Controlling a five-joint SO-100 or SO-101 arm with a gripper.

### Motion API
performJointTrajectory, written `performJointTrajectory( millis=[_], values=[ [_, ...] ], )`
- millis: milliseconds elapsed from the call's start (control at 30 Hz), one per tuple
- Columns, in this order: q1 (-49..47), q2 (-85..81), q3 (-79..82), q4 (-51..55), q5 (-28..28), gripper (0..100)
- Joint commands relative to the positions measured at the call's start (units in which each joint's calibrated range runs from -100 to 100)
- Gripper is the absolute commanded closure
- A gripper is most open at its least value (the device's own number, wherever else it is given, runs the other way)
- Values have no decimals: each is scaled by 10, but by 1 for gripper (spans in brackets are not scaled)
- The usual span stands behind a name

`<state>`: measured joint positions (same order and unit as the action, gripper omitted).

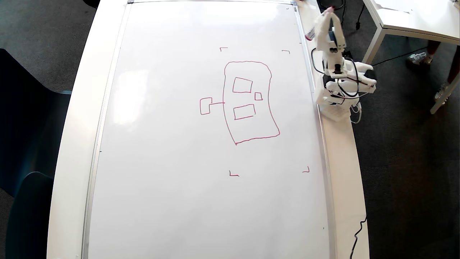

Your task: Draw on a whiteboard a robot head using a pen attached to the gripper

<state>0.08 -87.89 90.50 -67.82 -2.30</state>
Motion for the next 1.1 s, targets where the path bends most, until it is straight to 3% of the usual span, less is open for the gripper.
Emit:
performJointTrajectory(
  millis=[0, 167, 233, 400, 1067],
  values=[
    [-5, -62, 11, -6, -2, 99],
    [-4, -104, 43, -72, 0, 99],
    [-4, -103, 57, -167, 1, 99],
    [-1, -104, 71, -290, 1, 99],
    [-4, -109, 88, -317, 1, 99]
  ],
)
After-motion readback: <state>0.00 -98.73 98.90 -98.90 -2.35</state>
